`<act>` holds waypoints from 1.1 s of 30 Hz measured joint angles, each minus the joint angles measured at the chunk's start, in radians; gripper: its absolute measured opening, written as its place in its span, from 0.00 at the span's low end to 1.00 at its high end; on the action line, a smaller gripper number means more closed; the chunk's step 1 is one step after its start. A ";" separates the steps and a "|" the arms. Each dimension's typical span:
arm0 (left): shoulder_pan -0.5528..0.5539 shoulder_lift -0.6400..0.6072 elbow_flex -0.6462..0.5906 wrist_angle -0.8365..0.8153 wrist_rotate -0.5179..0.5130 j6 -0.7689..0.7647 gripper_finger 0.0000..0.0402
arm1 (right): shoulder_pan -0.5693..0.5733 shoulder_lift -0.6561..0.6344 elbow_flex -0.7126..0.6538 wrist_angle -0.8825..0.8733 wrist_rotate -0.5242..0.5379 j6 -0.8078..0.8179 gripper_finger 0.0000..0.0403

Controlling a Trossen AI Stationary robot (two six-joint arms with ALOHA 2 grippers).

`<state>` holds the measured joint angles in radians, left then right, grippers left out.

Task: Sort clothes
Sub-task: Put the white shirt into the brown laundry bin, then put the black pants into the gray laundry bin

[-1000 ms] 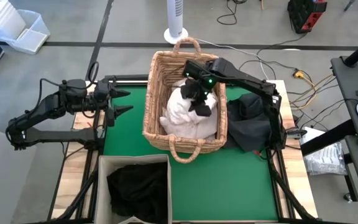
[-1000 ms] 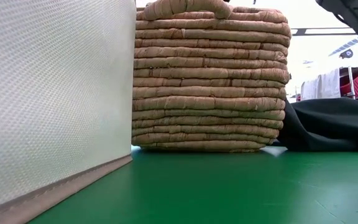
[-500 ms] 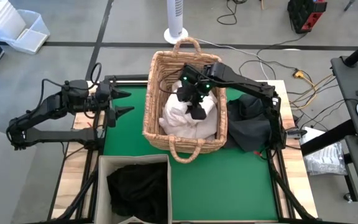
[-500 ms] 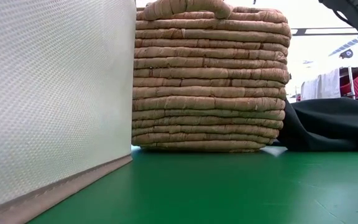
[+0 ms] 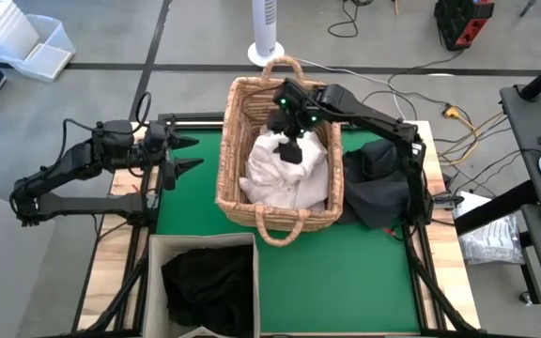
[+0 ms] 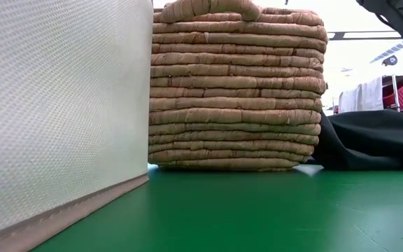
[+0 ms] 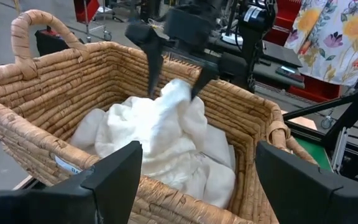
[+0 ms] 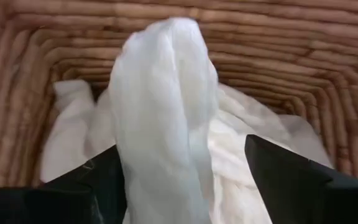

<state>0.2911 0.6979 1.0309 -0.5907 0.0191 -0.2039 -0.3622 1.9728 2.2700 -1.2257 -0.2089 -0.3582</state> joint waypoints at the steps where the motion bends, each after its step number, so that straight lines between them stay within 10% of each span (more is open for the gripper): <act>1: 0.000 0.000 0.000 0.000 0.000 0.000 0.72 | -0.007 0.000 0.000 0.005 0.000 0.005 0.72; 9: 0.001 -0.005 0.000 0.065 -0.129 -0.031 0.72 | -0.074 -0.006 0.000 0.003 -0.022 -0.058 0.71; 15: 0.000 -0.002 0.000 0.080 -0.237 -0.041 0.72 | -0.141 -0.018 0.000 0.058 -0.282 -0.121 0.66; 33: 0.000 0.009 -0.037 0.069 -0.267 -0.015 0.72 | -0.169 -0.224 0.000 -0.010 -0.224 -0.111 0.54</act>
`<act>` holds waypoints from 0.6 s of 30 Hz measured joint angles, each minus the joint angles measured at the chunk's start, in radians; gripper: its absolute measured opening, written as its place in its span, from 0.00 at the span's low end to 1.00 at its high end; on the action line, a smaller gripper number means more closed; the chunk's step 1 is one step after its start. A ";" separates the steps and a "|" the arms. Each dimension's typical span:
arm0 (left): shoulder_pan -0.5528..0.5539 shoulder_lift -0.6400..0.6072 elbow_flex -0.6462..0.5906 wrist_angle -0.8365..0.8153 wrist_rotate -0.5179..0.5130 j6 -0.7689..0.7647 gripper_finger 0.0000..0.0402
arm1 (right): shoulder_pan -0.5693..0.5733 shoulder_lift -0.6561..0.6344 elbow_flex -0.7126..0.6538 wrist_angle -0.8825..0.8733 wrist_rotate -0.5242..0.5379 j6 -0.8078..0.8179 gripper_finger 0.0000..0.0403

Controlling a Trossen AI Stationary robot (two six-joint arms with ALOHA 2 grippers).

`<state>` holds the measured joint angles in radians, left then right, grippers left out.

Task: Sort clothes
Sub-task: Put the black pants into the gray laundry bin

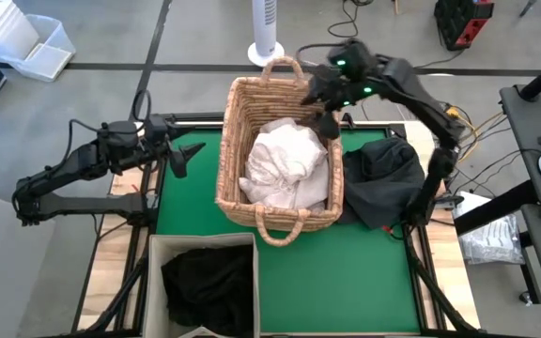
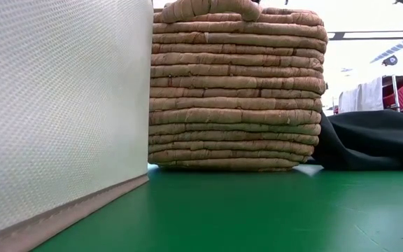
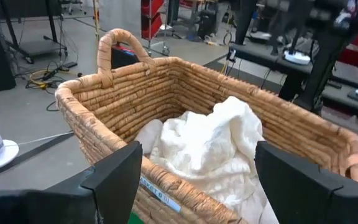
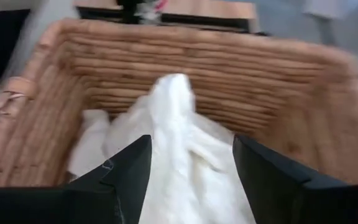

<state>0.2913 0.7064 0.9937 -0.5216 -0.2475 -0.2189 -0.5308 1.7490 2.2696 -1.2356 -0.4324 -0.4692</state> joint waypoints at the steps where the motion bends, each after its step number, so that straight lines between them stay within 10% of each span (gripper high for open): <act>1: 0.000 0.002 0.000 -0.001 0.003 0.010 0.72 | 0.001 -0.023 0.000 -0.002 0.045 0.010 0.53; 18: 0.000 0.057 -0.001 -0.012 0.040 0.061 0.72 | 0.000 -0.428 -0.373 -0.103 0.347 0.402 0.20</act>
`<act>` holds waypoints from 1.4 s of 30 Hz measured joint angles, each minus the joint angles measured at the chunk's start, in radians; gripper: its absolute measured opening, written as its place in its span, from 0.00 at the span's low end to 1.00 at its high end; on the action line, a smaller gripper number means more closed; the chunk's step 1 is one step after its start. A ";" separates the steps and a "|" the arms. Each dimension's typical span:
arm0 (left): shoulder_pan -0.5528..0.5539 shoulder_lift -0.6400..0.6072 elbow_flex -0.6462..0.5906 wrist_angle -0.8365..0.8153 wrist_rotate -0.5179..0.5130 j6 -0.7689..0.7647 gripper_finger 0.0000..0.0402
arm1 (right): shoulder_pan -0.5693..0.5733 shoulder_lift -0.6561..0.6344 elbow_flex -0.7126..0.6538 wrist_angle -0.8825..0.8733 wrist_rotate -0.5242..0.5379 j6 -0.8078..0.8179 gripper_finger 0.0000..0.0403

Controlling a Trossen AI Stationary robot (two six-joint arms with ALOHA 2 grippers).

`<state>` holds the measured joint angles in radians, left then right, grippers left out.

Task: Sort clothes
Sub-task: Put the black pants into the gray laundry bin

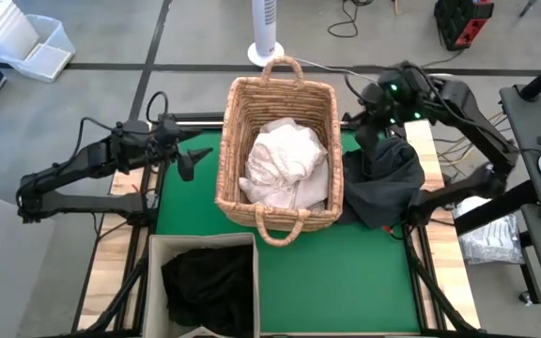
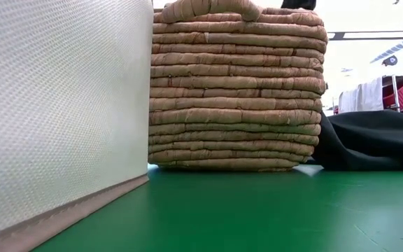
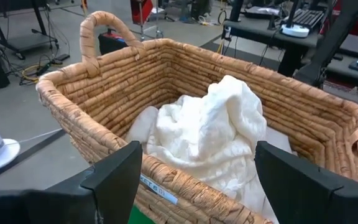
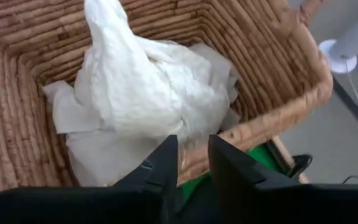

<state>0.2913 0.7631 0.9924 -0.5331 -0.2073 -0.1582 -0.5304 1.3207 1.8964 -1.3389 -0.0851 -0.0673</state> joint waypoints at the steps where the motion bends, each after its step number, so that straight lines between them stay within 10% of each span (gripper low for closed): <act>1: 0.000 0.005 0.000 0.000 0.000 0.000 0.72 | 0.000 -0.029 -0.041 0.020 0.006 0.019 0.18; 27: 0.000 0.043 0.000 0.026 0.000 0.019 0.72 | 0.264 -0.466 -0.753 0.095 -0.030 0.328 0.16; 42: 0.000 0.065 0.000 0.055 -0.002 0.023 0.72 | 0.407 -0.460 -1.002 0.168 -0.017 0.286 0.16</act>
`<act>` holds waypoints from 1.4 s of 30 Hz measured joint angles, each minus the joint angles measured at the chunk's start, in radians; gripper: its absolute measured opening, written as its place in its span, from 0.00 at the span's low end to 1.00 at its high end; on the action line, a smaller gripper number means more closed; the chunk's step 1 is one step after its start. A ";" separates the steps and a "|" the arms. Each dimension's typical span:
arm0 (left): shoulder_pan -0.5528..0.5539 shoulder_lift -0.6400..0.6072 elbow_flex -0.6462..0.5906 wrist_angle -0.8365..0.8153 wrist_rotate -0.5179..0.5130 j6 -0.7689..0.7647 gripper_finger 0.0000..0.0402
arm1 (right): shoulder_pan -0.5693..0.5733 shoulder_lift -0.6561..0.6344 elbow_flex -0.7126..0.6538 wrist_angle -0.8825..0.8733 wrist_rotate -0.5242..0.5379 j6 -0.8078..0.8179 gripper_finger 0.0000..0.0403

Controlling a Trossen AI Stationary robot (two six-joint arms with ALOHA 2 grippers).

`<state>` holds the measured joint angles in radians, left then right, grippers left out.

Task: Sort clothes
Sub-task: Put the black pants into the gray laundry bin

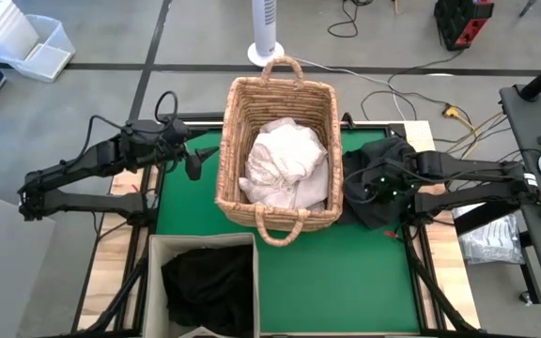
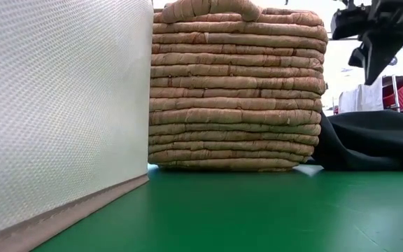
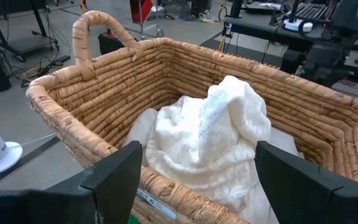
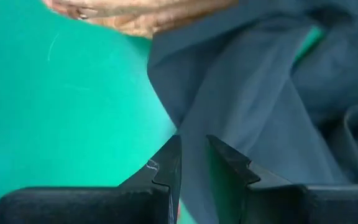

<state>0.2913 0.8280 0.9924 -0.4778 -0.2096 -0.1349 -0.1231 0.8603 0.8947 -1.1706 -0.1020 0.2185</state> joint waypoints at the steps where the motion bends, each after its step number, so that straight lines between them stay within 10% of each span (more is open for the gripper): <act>1: 0.000 0.002 0.000 0.000 0.000 0.000 0.72 | 0.002 0.000 -0.006 0.017 0.007 -0.013 0.16; 18: 0.000 0.013 0.000 0.027 0.000 0.010 0.72 | 0.010 0.000 -0.095 0.035 0.104 -0.014 0.16; 28: 0.000 0.018 0.000 0.064 0.002 0.037 0.72 | 0.009 0.000 -0.120 0.067 0.291 0.033 0.37; 42: 0.000 0.018 0.000 0.077 0.002 0.054 0.72 | 0.010 0.025 -0.137 0.122 0.199 -0.106 0.57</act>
<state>0.2913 0.8461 0.9924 -0.4011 -0.2073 -0.0807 -0.1135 0.8853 0.7578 -1.0483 0.0971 0.1126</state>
